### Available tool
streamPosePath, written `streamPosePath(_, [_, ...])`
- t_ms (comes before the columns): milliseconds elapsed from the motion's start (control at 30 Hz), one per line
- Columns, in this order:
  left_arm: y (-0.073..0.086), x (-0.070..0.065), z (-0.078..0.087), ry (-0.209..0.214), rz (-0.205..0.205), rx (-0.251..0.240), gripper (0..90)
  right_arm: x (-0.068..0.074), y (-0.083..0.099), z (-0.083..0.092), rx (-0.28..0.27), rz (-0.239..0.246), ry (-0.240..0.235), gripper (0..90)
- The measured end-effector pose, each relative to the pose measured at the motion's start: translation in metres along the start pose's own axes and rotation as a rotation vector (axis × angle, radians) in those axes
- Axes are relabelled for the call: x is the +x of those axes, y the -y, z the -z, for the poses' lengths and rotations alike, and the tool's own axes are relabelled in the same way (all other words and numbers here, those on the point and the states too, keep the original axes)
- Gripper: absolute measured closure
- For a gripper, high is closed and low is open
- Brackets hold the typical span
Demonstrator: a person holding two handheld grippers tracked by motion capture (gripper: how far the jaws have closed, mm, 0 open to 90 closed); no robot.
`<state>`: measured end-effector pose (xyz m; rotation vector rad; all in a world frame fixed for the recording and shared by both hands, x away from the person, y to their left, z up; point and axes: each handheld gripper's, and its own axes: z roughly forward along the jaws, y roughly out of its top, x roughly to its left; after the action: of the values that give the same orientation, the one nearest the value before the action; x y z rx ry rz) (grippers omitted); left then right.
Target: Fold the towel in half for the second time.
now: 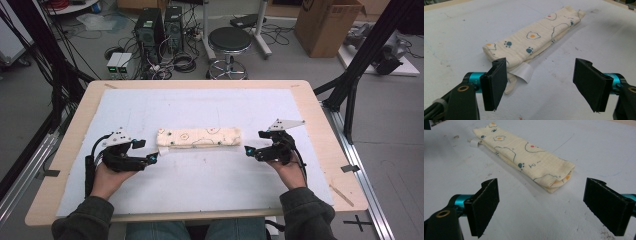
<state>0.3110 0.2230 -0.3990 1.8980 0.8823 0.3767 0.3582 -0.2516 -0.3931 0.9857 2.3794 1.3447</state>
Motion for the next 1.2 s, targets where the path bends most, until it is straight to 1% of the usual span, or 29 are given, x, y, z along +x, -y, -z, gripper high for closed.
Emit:
streamPosePath(67, [0.002, -0.001, 0.002, 0.0, 0.002, -0.004, 27.9, 0.001, 0.003, 0.001, -0.001, -0.002, 0.001, 12.6])
streamPosePath(133, [0.003, -0.002, 0.003, 0.0, -0.004, 0.004, 27.7, 0.002, 0.006, 0.002, -0.001, -0.003, 0.0, 12.6])
streamPosePath(300, [0.005, -0.006, 0.007, 0.0, -0.013, -0.001, 27.5, 0.004, 0.014, 0.005, 0.0, -0.005, -0.001, 12.6])
streamPosePath(433, [0.011, -0.008, 0.01, -0.001, -0.012, 0.002, 26.8, 0.005, 0.019, 0.007, -0.008, -0.001, 0.003, 12.6])
streamPosePath(567, [0.015, -0.009, 0.014, -0.007, -0.004, -0.005, 26.6, 0.007, 0.024, 0.011, -0.017, -0.001, 0.012, 12.6])
streamPosePath(800, [0.024, -0.012, 0.02, -0.011, -0.018, 0.0, 26.5, 0.008, 0.033, 0.02, -0.026, -0.002, 0.024, 12.6])
streamPosePath(833, [0.025, -0.012, 0.021, -0.01, -0.015, 0.001, 26.4, 0.009, 0.034, 0.022, -0.023, -0.008, 0.025, 12.6])
streamPosePath(967, [0.028, -0.013, 0.025, -0.013, -0.01, 0.001, 26.2, 0.008, 0.039, 0.024, -0.023, 0.003, 0.032, 12.6])
streamPosePath(1033, [0.03, -0.013, 0.027, -0.017, -0.007, -0.002, 26.2, 0.009, 0.041, 0.025, -0.021, -0.001, 0.035, 12.6])
streamPosePath(1200, [0.034, -0.014, 0.032, -0.02, -0.01, 0.0, 26.1, 0.011, 0.047, 0.03, -0.015, -0.005, 0.038, 12.5])
